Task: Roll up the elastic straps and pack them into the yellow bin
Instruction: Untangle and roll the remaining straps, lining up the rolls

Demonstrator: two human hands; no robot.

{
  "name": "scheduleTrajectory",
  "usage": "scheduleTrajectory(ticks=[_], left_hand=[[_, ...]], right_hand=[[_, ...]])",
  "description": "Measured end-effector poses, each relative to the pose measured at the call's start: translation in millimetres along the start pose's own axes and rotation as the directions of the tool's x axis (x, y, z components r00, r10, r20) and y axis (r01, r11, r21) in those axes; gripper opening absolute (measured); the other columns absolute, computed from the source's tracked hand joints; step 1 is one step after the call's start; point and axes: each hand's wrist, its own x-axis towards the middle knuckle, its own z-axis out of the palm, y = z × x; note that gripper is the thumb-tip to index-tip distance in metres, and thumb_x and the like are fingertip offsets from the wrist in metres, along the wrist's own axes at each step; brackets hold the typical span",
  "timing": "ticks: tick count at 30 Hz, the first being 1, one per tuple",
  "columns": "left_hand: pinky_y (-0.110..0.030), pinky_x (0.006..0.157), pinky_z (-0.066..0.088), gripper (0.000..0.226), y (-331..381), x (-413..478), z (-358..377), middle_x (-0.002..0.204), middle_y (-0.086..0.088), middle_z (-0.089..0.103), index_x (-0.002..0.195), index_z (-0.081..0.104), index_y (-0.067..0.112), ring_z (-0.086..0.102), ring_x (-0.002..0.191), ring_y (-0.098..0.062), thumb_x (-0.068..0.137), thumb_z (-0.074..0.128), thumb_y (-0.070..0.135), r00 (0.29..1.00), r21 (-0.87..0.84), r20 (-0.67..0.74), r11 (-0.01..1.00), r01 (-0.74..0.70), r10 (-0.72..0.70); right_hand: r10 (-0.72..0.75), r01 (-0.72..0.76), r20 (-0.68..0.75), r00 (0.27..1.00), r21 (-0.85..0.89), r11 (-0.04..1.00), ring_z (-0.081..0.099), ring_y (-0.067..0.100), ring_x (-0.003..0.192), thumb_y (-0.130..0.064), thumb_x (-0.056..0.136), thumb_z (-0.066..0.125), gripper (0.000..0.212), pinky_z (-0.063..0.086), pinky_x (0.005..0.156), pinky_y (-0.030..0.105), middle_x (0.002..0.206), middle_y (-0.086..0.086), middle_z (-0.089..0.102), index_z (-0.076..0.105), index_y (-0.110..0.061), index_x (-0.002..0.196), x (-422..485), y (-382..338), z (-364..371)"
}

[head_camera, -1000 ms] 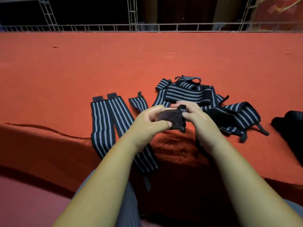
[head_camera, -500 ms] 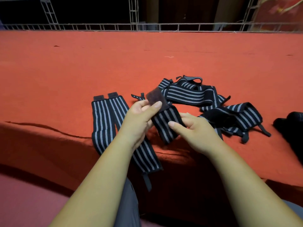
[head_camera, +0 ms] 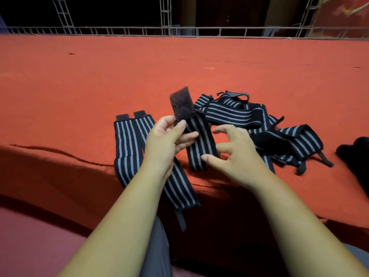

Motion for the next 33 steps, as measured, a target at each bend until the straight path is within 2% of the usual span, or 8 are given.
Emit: scheduleTrajectory(ticks=[5, 8, 12, 16, 19, 21, 26, 33], left_hand=[[-0.046, 0.105, 0.060, 0.010, 4.7, 6.7, -4.8, 0.120, -0.008, 0.080, 0.120, 0.062, 0.013, 0.078, 0.114, -0.032, 0.112, 0.058, 0.011, 0.998, -0.112, -0.040, 0.992, -0.055, 0.051], [-0.054, 0.114, 0.053, 0.014, 2.1, 8.3, -6.9, 0.133, -0.013, 0.076, 0.126, 0.060, 0.012, 0.076, 0.120, -0.033, 0.112, 0.057, 0.012, 0.999, -0.159, -0.050, 0.987, -0.027, 0.020], [-0.059, 0.118, 0.048, 0.012, -0.9, 9.1, -5.9, 0.133, -0.011, 0.076, 0.124, 0.060, 0.012, 0.075, 0.121, -0.032, 0.113, 0.055, 0.015, 0.999, -0.177, -0.053, 0.984, 0.000, -0.010], [-0.062, 0.118, 0.045, 0.010, -2.0, 11.6, -10.6, 0.132, -0.006, 0.077, 0.121, 0.061, 0.016, 0.074, 0.123, -0.030, 0.114, 0.054, 0.018, 0.998, -0.175, -0.060, 0.984, 0.004, -0.015], [-0.063, 0.120, 0.043, 0.011, -5.5, 13.6, -13.7, 0.134, -0.006, 0.076, 0.123, 0.061, 0.016, 0.075, 0.123, -0.030, 0.115, 0.053, 0.018, 0.997, -0.144, -0.078, 0.990, 0.003, -0.015], [-0.061, 0.123, 0.038, 0.015, -8.0, 16.3, -14.6, 0.136, -0.005, 0.075, 0.128, 0.059, 0.015, 0.075, 0.123, -0.028, 0.115, 0.053, 0.020, 0.996, -0.124, -0.089, 0.992, 0.003, -0.014], [-0.061, 0.126, 0.036, 0.058, -12.6, 24.0, -18.3, 0.165, -0.013, 0.048, 0.164, 0.032, 0.008, 0.075, 0.123, -0.028, 0.114, 0.056, 0.026, 0.989, -0.205, -0.141, 0.978, 0.021, -0.051], [-0.041, 0.117, 0.048, 0.017, -19.6, 29.6, -16.7, 0.139, 0.000, 0.073, 0.128, 0.061, 0.020, 0.073, 0.124, -0.014, 0.113, 0.058, 0.027, 0.985, -0.013, -0.171, 1.000, -0.019, 0.017]], right_hand=[[-0.065, -0.008, 0.252, 0.965, 0.278, 0.960, 0.067, 0.010, 0.122, -0.033, 0.095, 0.082, 0.047, 0.024, 0.131, 0.028, 0.077, -0.009, 0.063, 0.051, -0.021, 0.062, -5.3, -19.0, -9.2], [0.004, -0.123, 0.364, 0.931, 0.305, 0.944, 0.070, 0.002, 0.101, -0.038, 0.092, 0.083, 0.036, 0.021, 0.130, 0.023, 0.075, 0.000, 0.064, 0.054, -0.023, 0.076, -13.2, -23.5, -5.5], [0.074, -0.140, 0.333, 0.940, 0.178, 0.974, 0.060, 0.004, 0.083, -0.045, 0.090, 0.081, 0.035, 0.050, 0.081, 0.027, 0.088, -0.012, 0.064, 0.050, -0.030, 0.095, -10.2, -26.8, -1.6], [0.034, -0.066, 0.313, 0.949, 0.093, 0.993, 0.059, 0.004, 0.084, -0.038, 0.099, 0.075, 0.028, 0.048, 0.079, 0.033, 0.088, -0.012, 0.060, 0.057, -0.023, 0.084, -8.5, -27.5, 6.9], [0.081, -0.173, 0.281, 0.956, 0.317, 0.933, 0.067, -0.005, 0.098, -0.034, 0.104, 0.070, 0.005, 0.052, 0.090, 0.026, 0.101, -0.021, 0.074, 0.071, -0.029, 0.104, -11.4, -29.8, -4.5], [0.147, -0.251, 0.256, 0.955, 0.441, 0.862, 0.068, -0.008, 0.114, -0.033, 0.107, 0.066, 0.021, 0.051, 0.101, 0.023, 0.120, -0.026, 0.075, 0.070, -0.035, 0.128, -12.3, -33.0, -12.7], [0.298, -0.532, 0.441, 0.847, 0.698, 0.479, 0.080, 0.018, 0.099, -0.029, 0.109, 0.065, 0.016, 0.058, 0.089, 0.040, 0.111, 0.001, 0.083, 0.071, -0.020, 0.121, -8.7, -32.2, -16.9], [0.037, -0.522, 0.522, 0.852, 0.853, -0.013, 0.067, 0.034, 0.126, -0.016, 0.103, 0.062, 0.047, 0.052, 0.114, 0.053, 0.150, 0.021, 0.064, 0.062, -0.008, 0.149, -14.6, -23.4, -19.0]])
